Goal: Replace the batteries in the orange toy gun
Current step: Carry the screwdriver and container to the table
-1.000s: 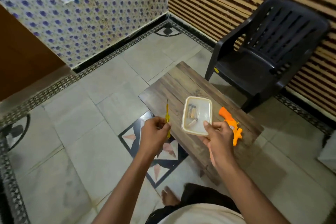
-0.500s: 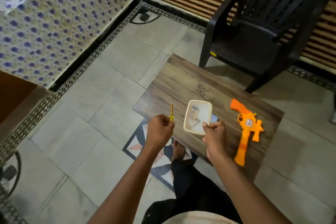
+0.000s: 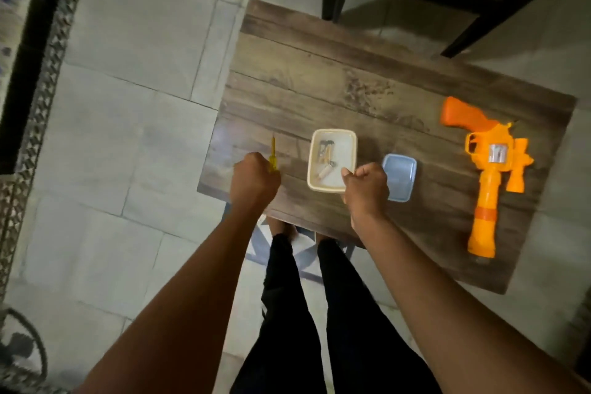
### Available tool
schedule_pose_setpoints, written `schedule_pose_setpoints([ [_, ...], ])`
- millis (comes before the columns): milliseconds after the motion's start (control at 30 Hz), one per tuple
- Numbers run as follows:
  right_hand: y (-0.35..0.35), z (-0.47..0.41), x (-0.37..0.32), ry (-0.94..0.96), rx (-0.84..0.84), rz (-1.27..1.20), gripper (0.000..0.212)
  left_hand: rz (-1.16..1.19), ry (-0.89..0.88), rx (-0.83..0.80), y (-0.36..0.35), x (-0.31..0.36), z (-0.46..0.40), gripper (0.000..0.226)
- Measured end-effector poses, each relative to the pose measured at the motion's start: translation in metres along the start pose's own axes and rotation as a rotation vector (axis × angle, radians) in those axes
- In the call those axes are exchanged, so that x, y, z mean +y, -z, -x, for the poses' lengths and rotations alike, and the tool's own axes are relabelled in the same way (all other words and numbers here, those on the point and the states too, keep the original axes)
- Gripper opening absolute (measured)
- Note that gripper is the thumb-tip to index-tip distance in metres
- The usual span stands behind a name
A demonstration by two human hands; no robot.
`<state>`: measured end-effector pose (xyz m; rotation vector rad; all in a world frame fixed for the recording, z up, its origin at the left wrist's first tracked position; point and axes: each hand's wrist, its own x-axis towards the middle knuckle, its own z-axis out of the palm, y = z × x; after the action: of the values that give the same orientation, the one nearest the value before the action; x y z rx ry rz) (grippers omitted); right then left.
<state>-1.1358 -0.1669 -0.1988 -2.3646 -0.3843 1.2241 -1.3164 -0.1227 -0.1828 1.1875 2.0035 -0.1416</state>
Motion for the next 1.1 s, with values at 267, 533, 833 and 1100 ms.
schedule_pose_setpoints([
  [267, -0.039, -0.02, 0.007, -0.076, 0.057, -0.015, 0.026, -0.149, -0.113, -0.054, -0.004, 0.006, -0.069, 0.017],
  [533, -0.046, -0.015, 0.014, -0.01, 0.136, 0.124, 0.013, -0.154, -0.238, -0.121, -0.005, -0.001, -0.085, 0.032],
  [833, -0.024, 0.017, 0.017, -0.096, 0.086, 0.094, 0.029, -0.144, -0.335, -0.149, 0.016, -0.003, -0.066, 0.034],
  [1100, 0.064, 0.114, -0.033, 0.163, 0.176, -0.117, 0.003, 0.092, -0.536, -0.06, 0.086, 0.057, 0.055, 0.012],
])
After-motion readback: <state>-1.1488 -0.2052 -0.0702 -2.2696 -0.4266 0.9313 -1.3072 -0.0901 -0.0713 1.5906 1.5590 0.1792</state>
